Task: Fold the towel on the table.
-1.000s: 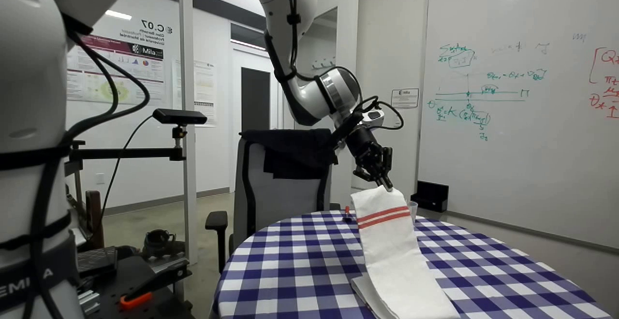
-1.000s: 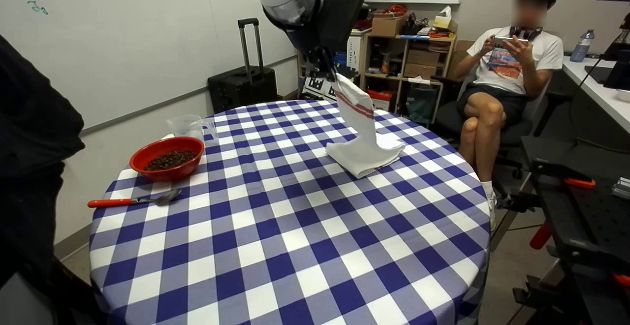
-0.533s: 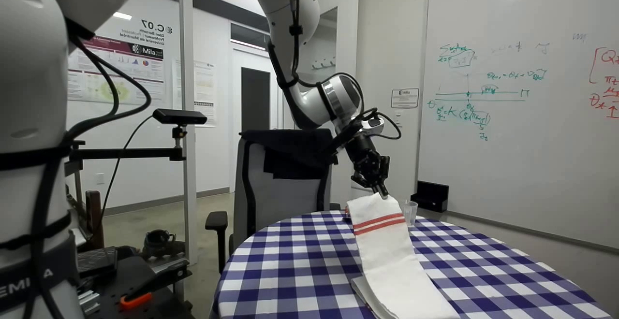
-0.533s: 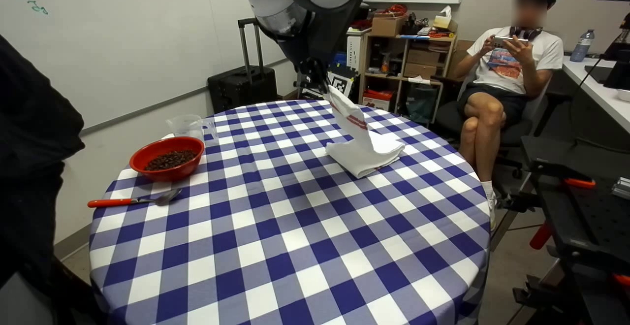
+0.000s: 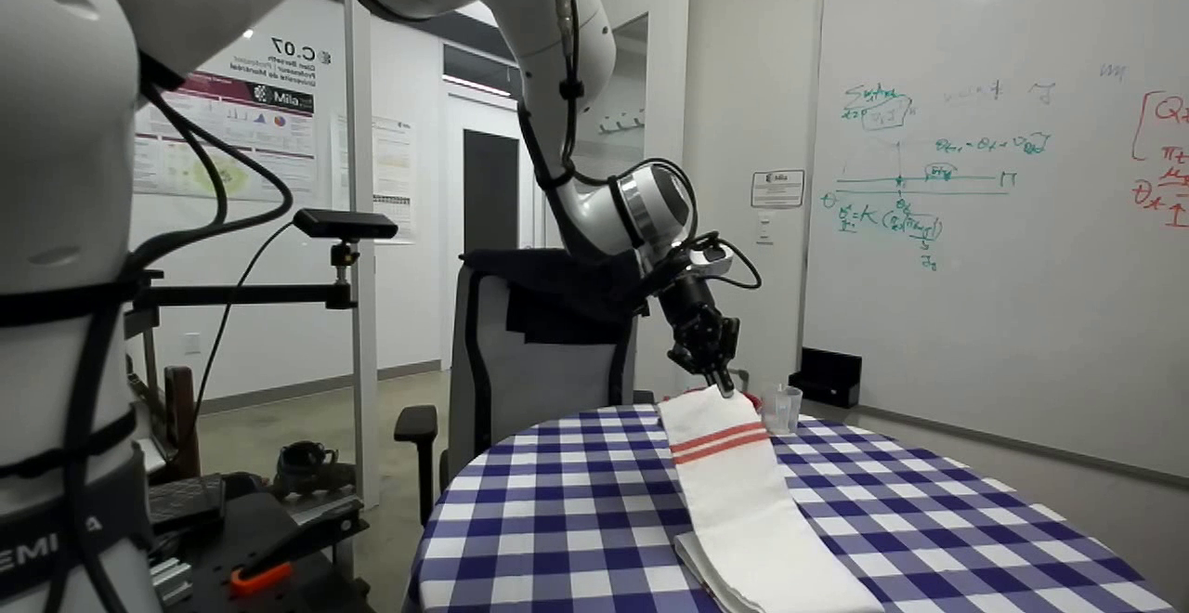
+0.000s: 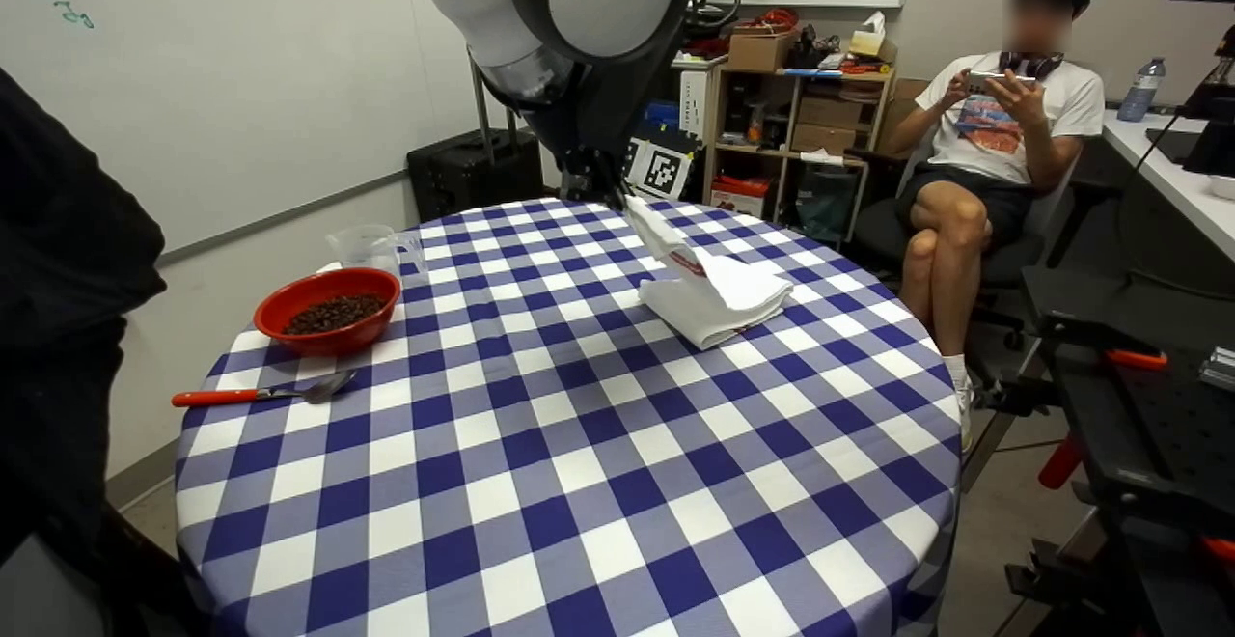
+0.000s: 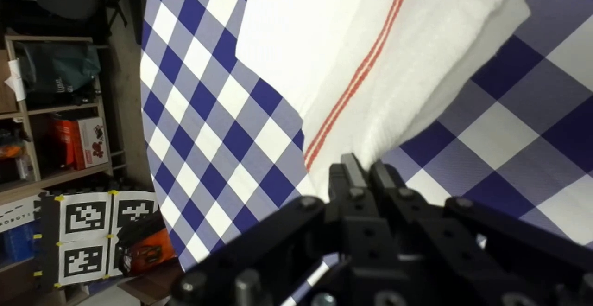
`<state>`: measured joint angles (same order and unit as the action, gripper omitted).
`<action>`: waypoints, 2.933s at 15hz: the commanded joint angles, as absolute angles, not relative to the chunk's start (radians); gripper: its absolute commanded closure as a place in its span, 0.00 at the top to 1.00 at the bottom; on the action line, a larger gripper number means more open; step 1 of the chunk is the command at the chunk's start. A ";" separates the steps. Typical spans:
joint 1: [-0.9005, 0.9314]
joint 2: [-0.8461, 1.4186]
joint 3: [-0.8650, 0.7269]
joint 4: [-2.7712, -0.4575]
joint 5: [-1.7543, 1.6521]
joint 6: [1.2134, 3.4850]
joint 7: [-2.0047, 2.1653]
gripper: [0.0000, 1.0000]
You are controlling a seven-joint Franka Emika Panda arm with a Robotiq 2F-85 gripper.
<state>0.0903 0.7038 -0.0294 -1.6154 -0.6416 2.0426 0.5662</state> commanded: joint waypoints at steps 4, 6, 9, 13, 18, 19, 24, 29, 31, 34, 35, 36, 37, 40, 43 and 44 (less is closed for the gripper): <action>0.133 0.781 -0.063 -1.494 -0.559 2.045 0.508 0.01; 0.135 0.793 -0.072 -1.486 -0.542 2.048 0.498 0.01; 0.133 0.810 -0.086 -1.485 -0.515 2.054 0.484 0.01; 0.110 0.809 -0.108 -1.508 -0.452 2.087 0.489 0.01; 0.122 0.734 -0.151 -1.613 -0.452 2.192 0.504 0.01; 0.126 0.706 -0.159 -1.650 -0.460 2.217 0.502 0.01; 0.129 0.565 -0.190 -1.840 -0.481 2.305 0.508 0.01; 0.118 0.446 -0.212 -2.004 -0.507 2.356 0.515 0.01; 0.118 0.412 -0.222 -2.052 -0.525 2.369 0.528 0.01; 0.152 0.397 -0.266 -2.080 -0.677 2.351 0.615 0.01; 0.148 0.400 -0.265 -2.079 -0.722 2.350 0.638 0.01; 0.144 0.404 -0.264 -2.077 -0.770 2.344 0.662 0.01; 0.141 0.406 -0.262 -2.075 -0.818 2.340 0.686 0.01; 0.124 0.417 -0.241 -2.066 -0.937 2.325 0.730 0.01; 0.094 0.429 -0.204 -2.066 -0.977 2.346 0.727 0.01; 0.084 0.438 -0.188 -2.066 -0.965 2.356 0.717 0.01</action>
<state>0.1152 0.4281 -0.2292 -2.0586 -0.9411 2.3341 0.7080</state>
